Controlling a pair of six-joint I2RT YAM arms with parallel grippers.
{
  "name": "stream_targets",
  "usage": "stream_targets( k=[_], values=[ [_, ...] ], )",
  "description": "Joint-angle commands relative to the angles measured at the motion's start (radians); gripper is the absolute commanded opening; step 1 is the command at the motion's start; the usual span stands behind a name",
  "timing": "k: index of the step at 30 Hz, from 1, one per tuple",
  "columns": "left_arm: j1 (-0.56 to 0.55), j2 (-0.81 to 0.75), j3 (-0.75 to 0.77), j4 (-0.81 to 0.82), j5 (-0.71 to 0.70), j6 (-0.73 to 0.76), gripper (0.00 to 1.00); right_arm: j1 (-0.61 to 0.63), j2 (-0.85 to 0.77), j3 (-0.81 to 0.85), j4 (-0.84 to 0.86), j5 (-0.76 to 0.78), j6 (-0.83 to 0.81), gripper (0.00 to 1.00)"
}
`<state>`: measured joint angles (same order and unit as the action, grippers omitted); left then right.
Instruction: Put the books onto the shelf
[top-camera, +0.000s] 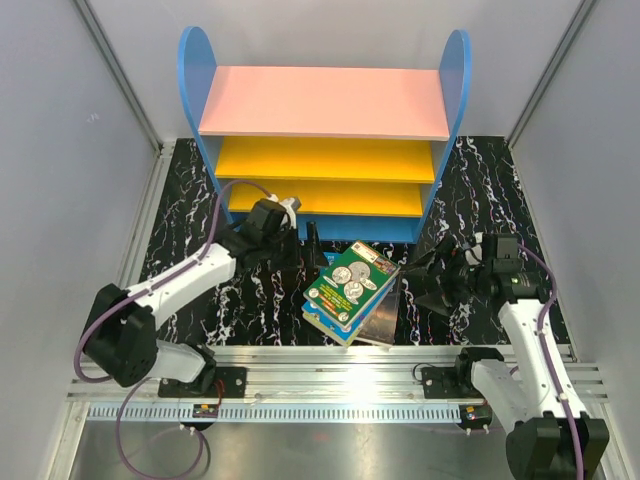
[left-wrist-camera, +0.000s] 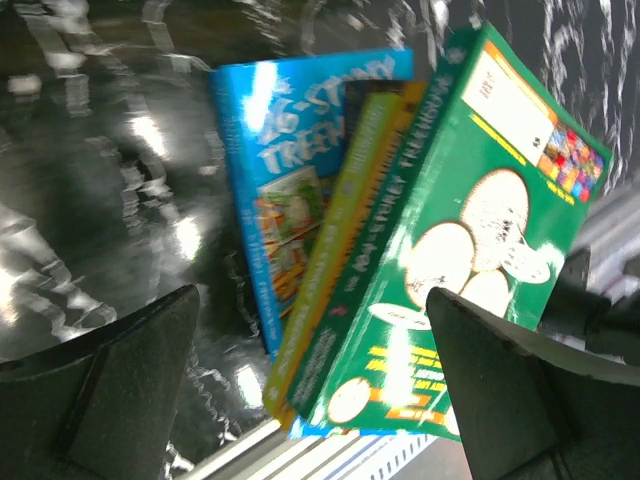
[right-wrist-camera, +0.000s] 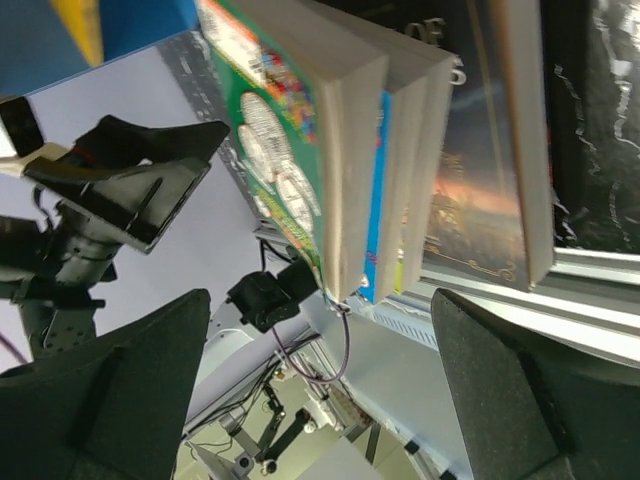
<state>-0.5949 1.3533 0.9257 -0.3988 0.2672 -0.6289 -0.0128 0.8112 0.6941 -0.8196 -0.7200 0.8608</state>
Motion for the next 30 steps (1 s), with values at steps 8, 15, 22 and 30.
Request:
stream_targets(
  k=[8,15,22,30],
  values=[
    [-0.117,0.061,0.002,0.198,0.182,0.046,0.99,0.007,0.028,-0.01,-0.042,0.07,-0.051,1.0],
    [-0.192,0.122,-0.013,0.087,0.063,0.075,0.99,0.007,0.042,-0.015,-0.052,0.09,-0.075,1.0],
    [-0.213,0.096,-0.022,0.011,-0.052,0.064,0.18,0.007,0.046,-0.025,-0.056,0.102,-0.086,1.0],
    [-0.221,-0.044,0.11,-0.263,-0.263,0.08,0.0,0.007,0.046,-0.016,-0.081,0.113,-0.111,1.0]
  ],
)
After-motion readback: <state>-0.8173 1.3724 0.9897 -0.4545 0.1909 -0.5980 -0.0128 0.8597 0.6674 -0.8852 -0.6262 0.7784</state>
